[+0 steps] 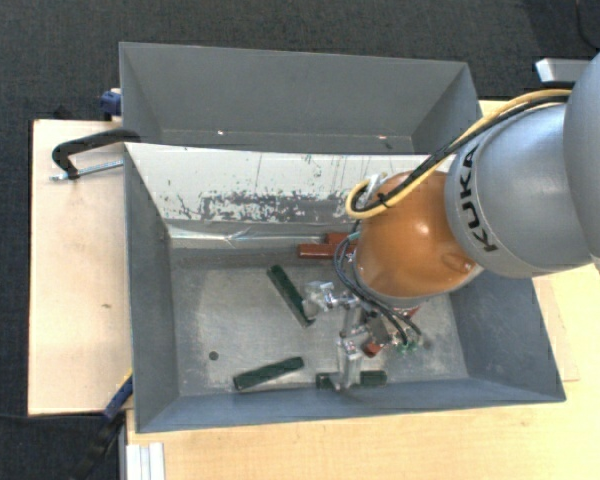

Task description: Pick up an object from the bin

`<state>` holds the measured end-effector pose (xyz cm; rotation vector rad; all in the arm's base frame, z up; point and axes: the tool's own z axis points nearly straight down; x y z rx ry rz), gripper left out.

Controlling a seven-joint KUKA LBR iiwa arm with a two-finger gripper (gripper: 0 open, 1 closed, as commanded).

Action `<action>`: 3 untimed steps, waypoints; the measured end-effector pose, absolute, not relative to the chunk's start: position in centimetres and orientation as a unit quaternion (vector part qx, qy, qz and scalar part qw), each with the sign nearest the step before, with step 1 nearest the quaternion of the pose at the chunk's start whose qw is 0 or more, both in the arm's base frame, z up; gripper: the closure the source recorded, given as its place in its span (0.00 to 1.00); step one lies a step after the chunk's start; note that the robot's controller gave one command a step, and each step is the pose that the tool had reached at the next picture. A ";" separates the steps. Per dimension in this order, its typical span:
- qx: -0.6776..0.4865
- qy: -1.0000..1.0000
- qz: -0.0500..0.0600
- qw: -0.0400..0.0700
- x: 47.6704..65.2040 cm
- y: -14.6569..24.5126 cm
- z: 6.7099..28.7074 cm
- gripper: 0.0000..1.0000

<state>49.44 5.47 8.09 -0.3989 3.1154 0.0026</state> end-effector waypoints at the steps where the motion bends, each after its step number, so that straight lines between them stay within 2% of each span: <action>1: -0.127 0.992 0.001 0.001 49.4 5.5 8.1 0.00; 2: 0.143 0.990 0.001 0.004 49.7 5.2 7.3 1.00; 3: 0.143 0.990 0.001 0.004 49.7 5.2 7.3 1.00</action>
Offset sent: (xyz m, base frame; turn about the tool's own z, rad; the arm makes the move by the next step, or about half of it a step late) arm -0.0006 -0.0031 -0.0109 0.5415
